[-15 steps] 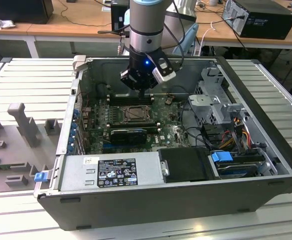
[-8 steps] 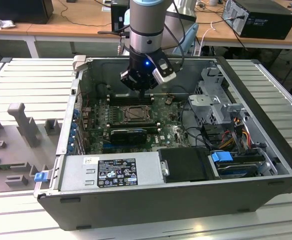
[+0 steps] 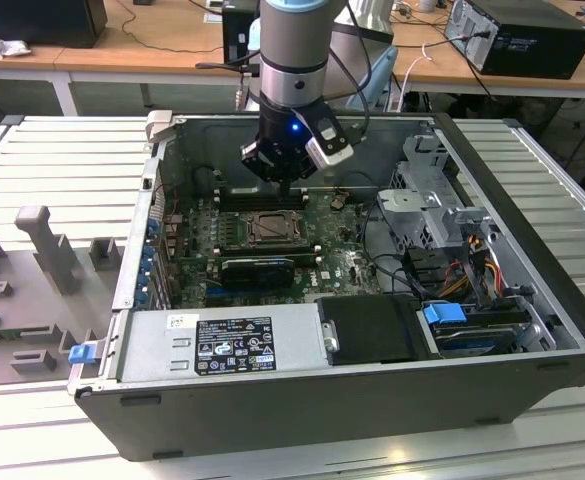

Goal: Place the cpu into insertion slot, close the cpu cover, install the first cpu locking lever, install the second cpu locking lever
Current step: 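Install the second cpu locking lever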

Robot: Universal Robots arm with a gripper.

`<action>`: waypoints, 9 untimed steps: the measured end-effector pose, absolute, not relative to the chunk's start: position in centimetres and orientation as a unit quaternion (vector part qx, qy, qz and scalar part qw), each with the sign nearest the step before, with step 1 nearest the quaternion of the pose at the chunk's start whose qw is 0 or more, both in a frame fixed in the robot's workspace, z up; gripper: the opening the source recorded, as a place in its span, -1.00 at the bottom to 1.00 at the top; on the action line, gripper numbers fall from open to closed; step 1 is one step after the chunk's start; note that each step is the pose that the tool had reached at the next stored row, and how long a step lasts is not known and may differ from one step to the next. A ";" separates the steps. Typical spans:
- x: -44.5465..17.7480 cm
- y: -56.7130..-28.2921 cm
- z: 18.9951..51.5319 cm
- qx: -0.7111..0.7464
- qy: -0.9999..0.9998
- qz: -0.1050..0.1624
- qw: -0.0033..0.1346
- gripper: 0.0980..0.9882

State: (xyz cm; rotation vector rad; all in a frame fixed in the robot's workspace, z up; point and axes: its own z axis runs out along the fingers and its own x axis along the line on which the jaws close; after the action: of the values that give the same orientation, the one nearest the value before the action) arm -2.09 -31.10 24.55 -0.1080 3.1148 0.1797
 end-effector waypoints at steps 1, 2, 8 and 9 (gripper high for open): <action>-2.1 -31.1 24.6 -0.035 0.998 0.058 0.010 -0.98; -2.1 -31.1 24.6 -0.035 0.998 0.058 0.010 -0.98; -2.1 -31.3 24.6 -0.035 0.998 0.057 0.010 -0.98; -2.1 -31.4 24.6 -0.035 0.998 0.057 0.010 -0.98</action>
State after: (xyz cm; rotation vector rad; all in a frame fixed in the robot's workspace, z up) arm -2.08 -31.35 24.56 -0.1082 3.1148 0.1794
